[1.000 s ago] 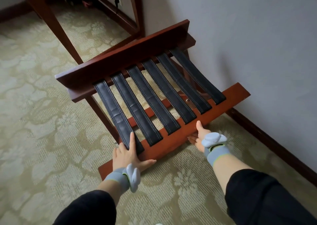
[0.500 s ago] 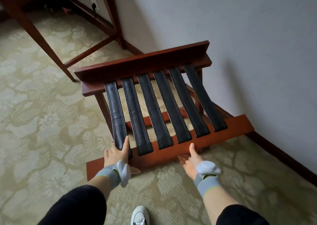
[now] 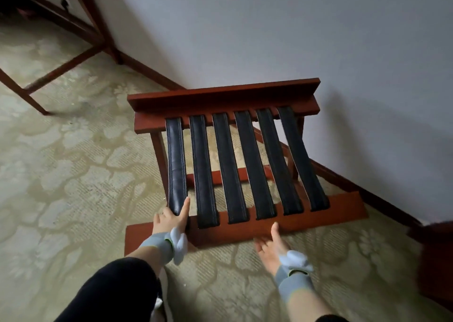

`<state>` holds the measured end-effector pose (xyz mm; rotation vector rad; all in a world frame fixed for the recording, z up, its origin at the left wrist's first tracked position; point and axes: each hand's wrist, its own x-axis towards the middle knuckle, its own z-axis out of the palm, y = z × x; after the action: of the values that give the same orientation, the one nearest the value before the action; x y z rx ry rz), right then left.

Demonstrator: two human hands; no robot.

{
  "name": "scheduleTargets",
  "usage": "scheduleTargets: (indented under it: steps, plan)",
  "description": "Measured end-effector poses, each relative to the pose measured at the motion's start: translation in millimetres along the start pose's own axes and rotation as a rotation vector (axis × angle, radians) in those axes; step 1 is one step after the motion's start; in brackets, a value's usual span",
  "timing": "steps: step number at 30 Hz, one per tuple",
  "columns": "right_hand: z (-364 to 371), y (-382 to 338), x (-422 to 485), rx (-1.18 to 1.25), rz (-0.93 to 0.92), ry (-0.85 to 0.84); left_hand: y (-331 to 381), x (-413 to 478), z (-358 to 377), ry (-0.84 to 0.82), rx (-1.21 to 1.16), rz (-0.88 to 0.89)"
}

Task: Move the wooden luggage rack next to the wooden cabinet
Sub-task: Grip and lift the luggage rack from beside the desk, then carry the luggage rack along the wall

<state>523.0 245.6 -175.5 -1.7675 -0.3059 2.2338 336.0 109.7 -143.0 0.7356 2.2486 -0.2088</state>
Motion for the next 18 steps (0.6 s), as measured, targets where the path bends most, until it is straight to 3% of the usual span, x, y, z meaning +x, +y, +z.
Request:
scheduleTargets:
  steps: [11,18]
  plan:
    - [-132,6,-32,0.292,0.023,0.112,91,-46,40,0.06,0.366,0.219]
    - [-140,-6,-35,0.209,0.024,0.143,94,-40,46,0.028,0.315,0.209]
